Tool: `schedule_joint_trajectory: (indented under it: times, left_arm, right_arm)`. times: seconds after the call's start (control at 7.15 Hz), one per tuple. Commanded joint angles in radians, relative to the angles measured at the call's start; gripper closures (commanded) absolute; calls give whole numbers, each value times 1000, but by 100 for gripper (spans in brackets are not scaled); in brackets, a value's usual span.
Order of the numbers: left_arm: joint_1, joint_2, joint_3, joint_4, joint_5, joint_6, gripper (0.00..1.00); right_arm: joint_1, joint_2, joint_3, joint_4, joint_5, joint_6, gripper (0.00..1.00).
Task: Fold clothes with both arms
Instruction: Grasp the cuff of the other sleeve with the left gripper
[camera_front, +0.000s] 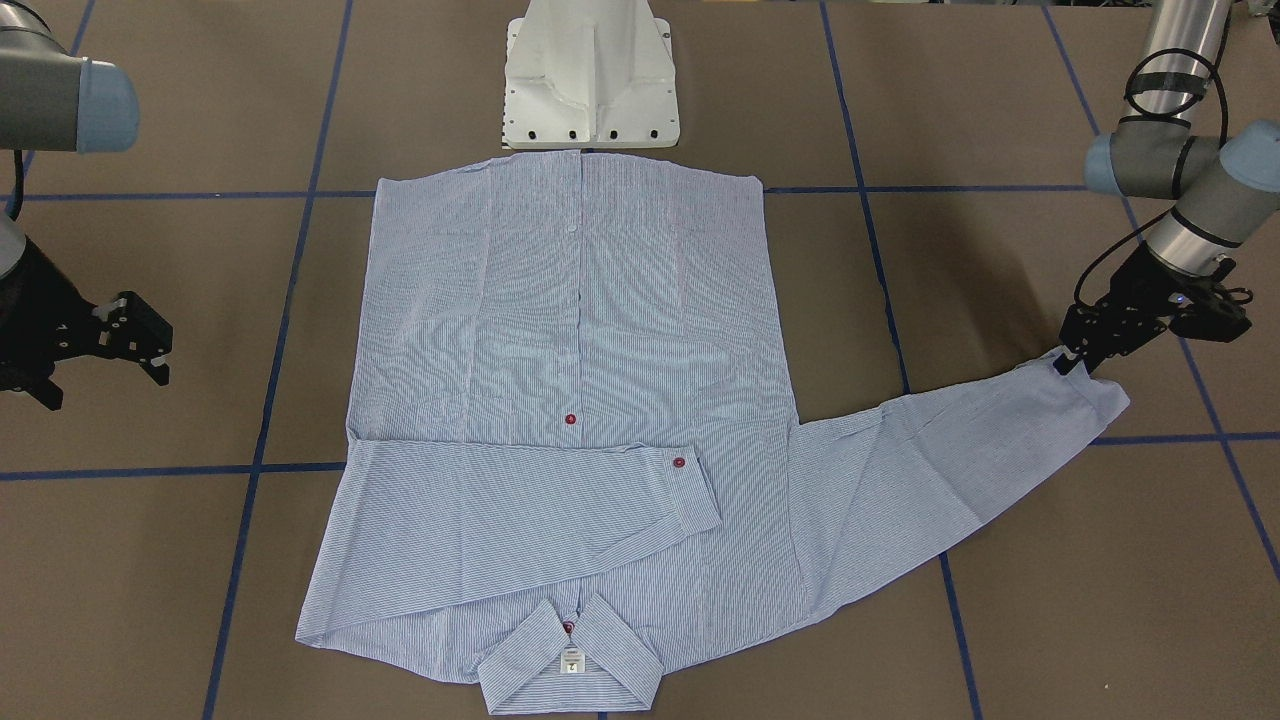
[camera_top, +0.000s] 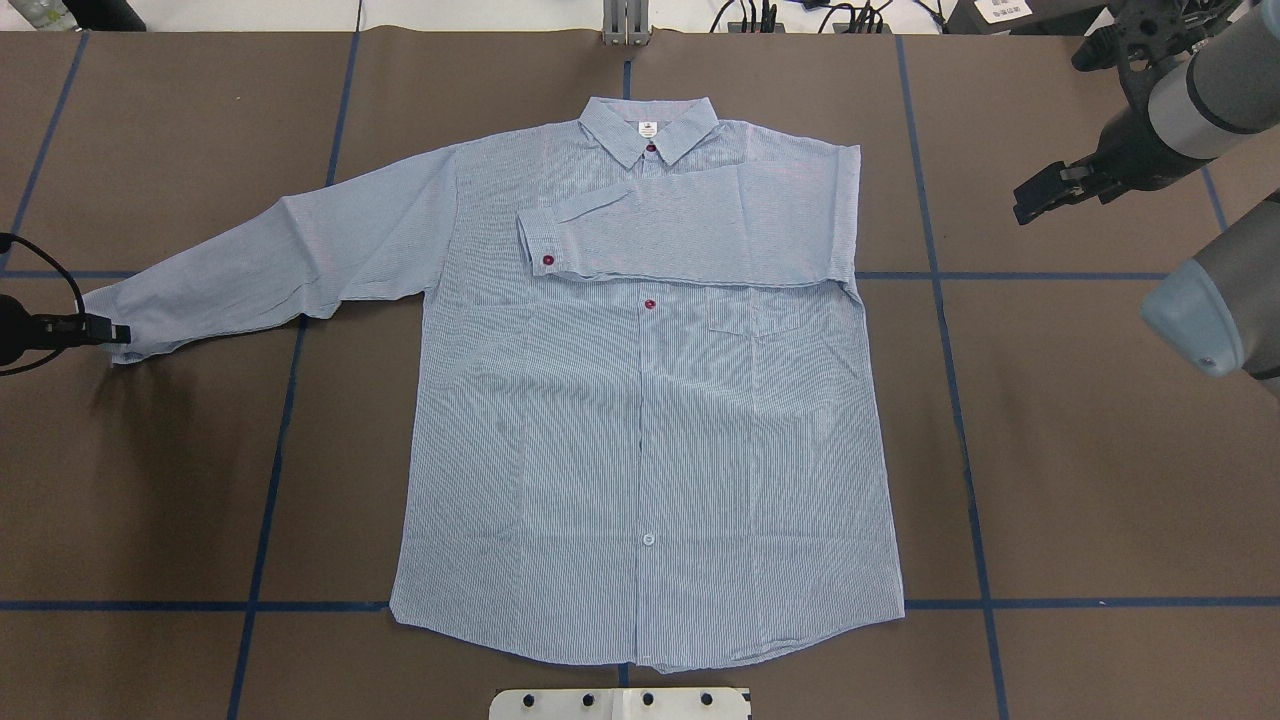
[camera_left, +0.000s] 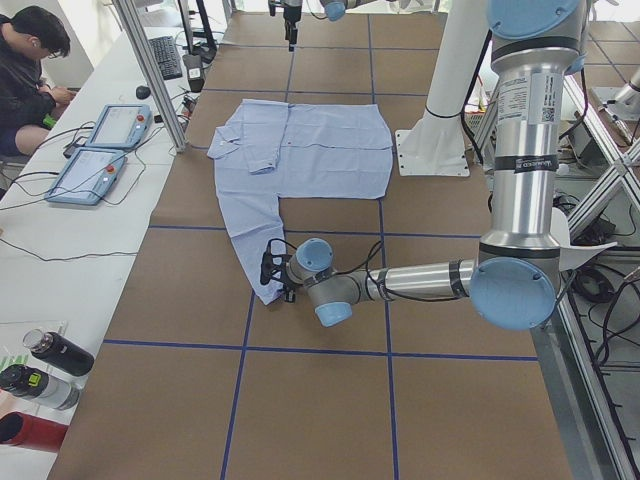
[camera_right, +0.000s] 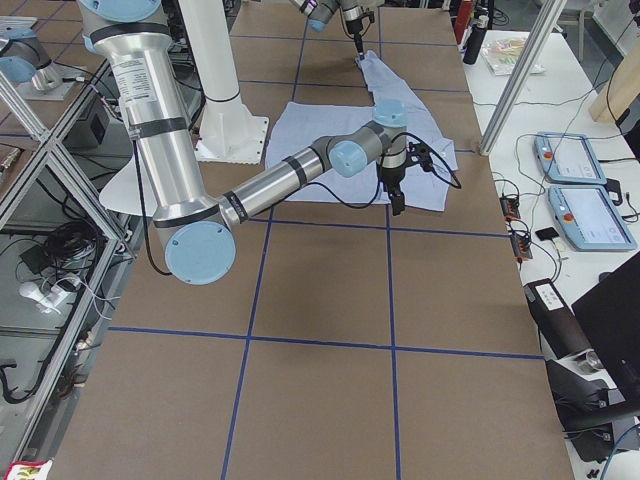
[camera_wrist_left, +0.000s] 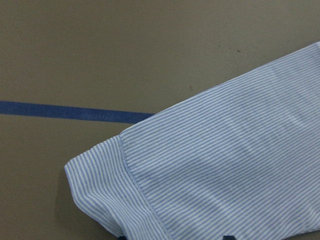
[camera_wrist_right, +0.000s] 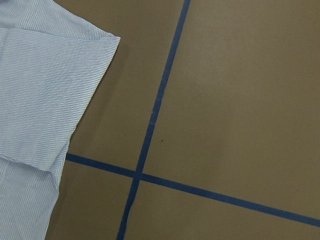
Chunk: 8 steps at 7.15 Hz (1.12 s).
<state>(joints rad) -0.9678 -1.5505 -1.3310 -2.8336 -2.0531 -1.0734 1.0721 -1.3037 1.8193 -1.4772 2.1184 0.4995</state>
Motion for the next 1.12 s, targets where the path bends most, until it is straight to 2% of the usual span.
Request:
schedule_joint_trajectory:
  times: [0.0,0.14,0.42,0.56,0.7,0.84,0.98]
  left_arm:
    - [-3,7,-8,0,-9,7,100]
    - [-6,7,-25,0,-10,9,100]
    - [-11,38,-155,25,-45,7,100]
    - [-11,26,-228,108,-64,1,100]
    - [-6,-23,-325,304,-59,-3,100]
    - [-5,-125,-400,512,-56,-11,100]
    - [15,-276,-425,712,-56,-49,100]
  right_arm:
    - [-1,4,2,0,0,8,0]
    - [-1,4,2,0,0,8,0]
    - [-1,7,2,0,-2,11,0]
    - [-1,9,2,0,-2,11,0]
    - [-1,9,2,0,-2,11,0]
    - [-1,9,2,0,-2,11,0]
    - [-1,11,0,0,-2,11,0]
